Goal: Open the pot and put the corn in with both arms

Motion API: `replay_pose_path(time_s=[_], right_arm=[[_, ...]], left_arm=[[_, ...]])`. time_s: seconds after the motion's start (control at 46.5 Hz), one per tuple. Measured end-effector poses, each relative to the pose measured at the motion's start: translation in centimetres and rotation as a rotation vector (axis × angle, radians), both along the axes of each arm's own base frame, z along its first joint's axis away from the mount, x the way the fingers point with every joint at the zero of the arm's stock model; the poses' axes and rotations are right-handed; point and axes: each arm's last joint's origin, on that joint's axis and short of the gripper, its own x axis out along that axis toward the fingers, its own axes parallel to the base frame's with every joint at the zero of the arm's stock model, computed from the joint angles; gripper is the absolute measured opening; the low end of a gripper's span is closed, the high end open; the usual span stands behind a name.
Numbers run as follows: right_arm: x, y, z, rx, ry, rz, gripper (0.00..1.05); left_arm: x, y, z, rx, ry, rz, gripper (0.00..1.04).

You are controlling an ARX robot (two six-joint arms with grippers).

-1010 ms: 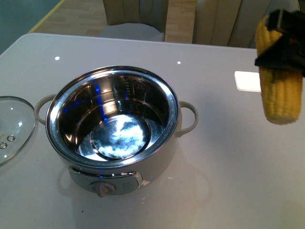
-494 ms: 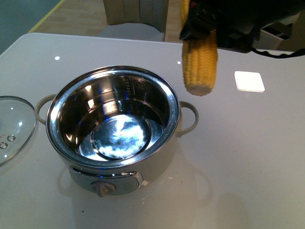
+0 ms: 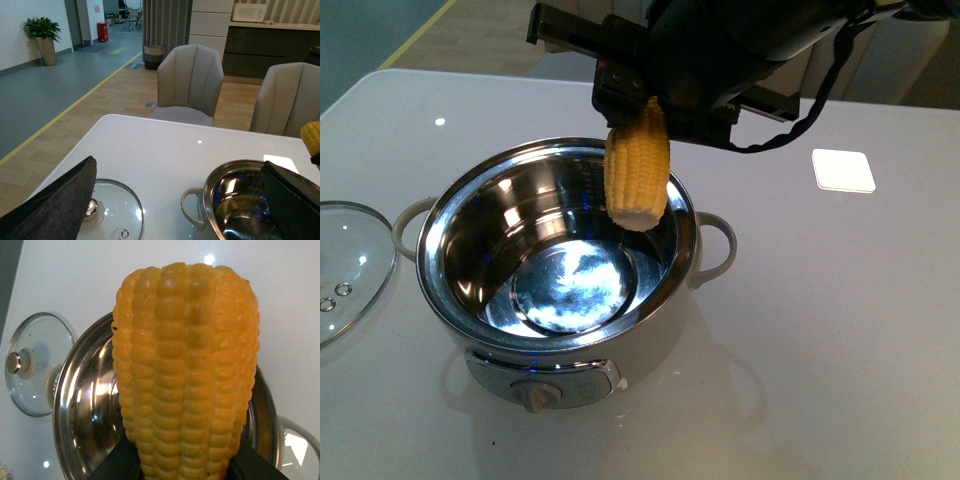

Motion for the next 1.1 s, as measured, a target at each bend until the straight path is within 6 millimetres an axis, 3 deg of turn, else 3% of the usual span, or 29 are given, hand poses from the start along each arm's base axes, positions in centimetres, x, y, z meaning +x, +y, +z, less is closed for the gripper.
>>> replay_pose_path(time_s=[0.387,0.773,0.988,1.096], right_arm=[[0.0,3.9,-2.3,-0.003,0.075,0.054,0.25],[2.0,5.9,-4.3,-0.002,0.142,0.028,0.33],[1.7,6.2,-5.1,-0.027,0.167,0.022,0.34],[1.6,6.2,-5.4,-0.035,0.177,0.019,0.41]], left_arm=[[0.0,0.0,0.0,0.0,0.0,0.0,0.98],[0.0,0.0,0.0,0.0,0.0,0.0,0.98],[0.0,0.0,0.0,0.0,0.0,0.0,0.98],[0.0,0.0,0.0,0.0,0.0,0.0,0.98]])
